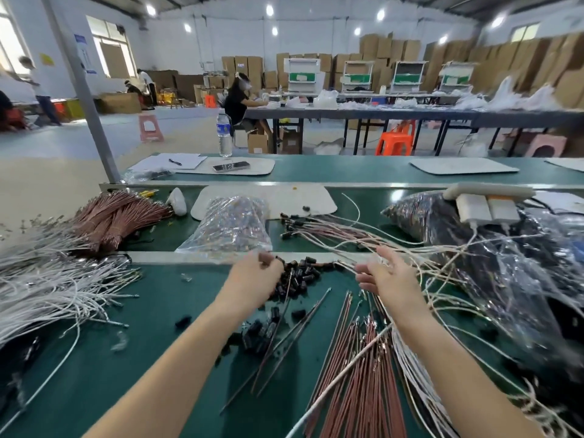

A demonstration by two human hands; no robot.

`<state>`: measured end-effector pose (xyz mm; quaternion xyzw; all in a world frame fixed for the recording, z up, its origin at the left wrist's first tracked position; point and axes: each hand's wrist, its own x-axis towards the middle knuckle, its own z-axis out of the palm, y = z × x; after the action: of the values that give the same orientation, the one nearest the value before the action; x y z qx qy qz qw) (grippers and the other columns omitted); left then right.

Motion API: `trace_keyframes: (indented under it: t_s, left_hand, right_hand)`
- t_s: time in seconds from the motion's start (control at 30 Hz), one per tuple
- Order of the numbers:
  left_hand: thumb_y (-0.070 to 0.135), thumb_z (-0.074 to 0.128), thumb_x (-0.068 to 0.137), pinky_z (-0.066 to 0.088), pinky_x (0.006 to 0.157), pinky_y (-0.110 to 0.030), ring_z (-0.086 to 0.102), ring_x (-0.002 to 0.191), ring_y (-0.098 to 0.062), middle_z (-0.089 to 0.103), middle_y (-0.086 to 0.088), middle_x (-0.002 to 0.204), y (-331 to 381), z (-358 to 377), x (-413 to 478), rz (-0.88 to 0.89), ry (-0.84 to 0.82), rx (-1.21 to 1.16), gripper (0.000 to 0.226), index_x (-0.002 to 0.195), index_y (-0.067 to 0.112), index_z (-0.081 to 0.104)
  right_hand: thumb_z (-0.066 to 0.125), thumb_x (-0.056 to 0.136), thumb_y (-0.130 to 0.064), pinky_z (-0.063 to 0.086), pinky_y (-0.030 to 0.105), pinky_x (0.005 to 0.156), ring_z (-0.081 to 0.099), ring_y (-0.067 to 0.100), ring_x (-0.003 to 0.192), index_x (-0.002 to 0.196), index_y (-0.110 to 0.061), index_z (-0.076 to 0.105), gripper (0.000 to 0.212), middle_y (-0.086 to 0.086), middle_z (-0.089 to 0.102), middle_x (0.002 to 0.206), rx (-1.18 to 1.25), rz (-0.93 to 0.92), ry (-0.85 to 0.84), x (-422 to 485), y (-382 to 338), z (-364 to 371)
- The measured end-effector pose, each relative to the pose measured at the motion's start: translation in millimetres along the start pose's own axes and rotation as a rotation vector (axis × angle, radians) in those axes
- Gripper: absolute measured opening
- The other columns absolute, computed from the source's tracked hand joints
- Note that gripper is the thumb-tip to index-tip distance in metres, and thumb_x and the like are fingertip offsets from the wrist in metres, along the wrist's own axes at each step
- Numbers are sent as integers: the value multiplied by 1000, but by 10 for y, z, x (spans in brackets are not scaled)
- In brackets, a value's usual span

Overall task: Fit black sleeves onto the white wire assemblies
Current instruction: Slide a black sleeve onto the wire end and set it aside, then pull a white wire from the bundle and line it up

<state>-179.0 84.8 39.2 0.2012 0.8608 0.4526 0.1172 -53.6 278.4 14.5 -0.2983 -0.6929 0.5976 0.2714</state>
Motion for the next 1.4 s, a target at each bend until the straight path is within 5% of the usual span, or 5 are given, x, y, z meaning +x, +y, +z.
trace_keyframes:
  t_s: [0.23,0.4,0.77,1.0,1.4]
  left_hand:
    - [28,45,104,41,75,-39,56,107,-32,48,-12,123,-138,407,-415,77,-52,965,20,114,12,51]
    - [19,45,102,43,88,-40,49,117,-31,49,-12,125,-114,473,-449,89,-18,986,17,114,12,55]
    - [29,53,103,48,56,-23,52,53,-6,57,10,60,-331,-6,-518,139,385,-876,25,83,15,57]
    - [23,51,105,51,53,-24,58,55,-7,63,3,65,-626,100,-481,-109,351,-1207,26,84,12,60]
    - [19,55,103,54,54,-23,65,64,-10,75,-3,88,-632,303,-514,19,279,-1078,9,99,17,63]
  right_hand:
    - [48,105,-24,37,19,41,42,4,39,136,-31,50,32,-12,67,104,-306,-275,-49,-427,217,137]
    - [45,105,-26,47,20,95,58,-2,104,143,-24,50,38,-8,63,130,-670,-381,-44,-672,458,142]
    - [47,104,-28,34,26,109,46,7,126,139,-33,55,36,-14,55,135,-881,-660,-84,-627,417,319]
    - [44,106,-38,43,37,102,47,20,120,133,-31,57,31,-6,57,132,-1072,-579,-358,-398,339,641]
    - [64,85,-16,60,24,72,74,21,85,112,-4,69,30,12,76,96,785,124,-156,-451,290,487]
